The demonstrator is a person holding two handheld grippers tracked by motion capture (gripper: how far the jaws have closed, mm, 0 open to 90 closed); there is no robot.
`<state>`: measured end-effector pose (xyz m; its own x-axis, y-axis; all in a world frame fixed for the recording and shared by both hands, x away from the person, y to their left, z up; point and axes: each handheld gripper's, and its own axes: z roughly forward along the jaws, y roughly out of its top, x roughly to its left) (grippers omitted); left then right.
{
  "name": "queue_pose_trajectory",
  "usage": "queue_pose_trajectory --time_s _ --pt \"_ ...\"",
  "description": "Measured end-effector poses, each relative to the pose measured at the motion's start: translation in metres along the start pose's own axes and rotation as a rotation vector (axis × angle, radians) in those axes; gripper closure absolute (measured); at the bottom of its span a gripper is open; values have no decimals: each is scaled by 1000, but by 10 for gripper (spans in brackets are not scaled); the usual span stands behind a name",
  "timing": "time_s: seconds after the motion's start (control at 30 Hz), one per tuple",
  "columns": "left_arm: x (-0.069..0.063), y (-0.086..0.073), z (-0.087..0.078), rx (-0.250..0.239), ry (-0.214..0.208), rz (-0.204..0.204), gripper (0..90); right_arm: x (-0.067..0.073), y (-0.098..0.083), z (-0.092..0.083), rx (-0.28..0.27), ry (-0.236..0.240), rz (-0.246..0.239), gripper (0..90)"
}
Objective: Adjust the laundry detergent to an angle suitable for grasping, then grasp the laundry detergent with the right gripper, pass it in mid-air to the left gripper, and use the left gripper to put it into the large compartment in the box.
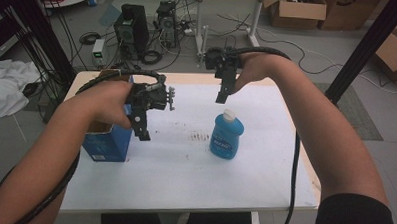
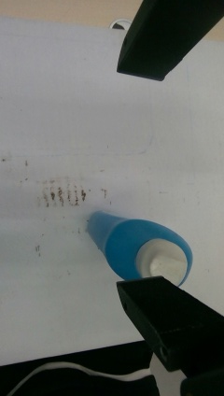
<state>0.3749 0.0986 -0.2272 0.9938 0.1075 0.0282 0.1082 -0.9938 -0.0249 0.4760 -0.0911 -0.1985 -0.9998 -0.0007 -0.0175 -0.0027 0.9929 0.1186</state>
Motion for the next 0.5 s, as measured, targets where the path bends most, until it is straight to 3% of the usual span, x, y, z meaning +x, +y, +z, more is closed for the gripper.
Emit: queue_pose_trajectory --time_s 0.2,0.5 --pt "-4 2 0 -18 1 11 0 1 -3 -2 1 -5 2 0" --pt "-8 -6 1 -13 4 -7 0 3 -2 1 22 -10 9 0"
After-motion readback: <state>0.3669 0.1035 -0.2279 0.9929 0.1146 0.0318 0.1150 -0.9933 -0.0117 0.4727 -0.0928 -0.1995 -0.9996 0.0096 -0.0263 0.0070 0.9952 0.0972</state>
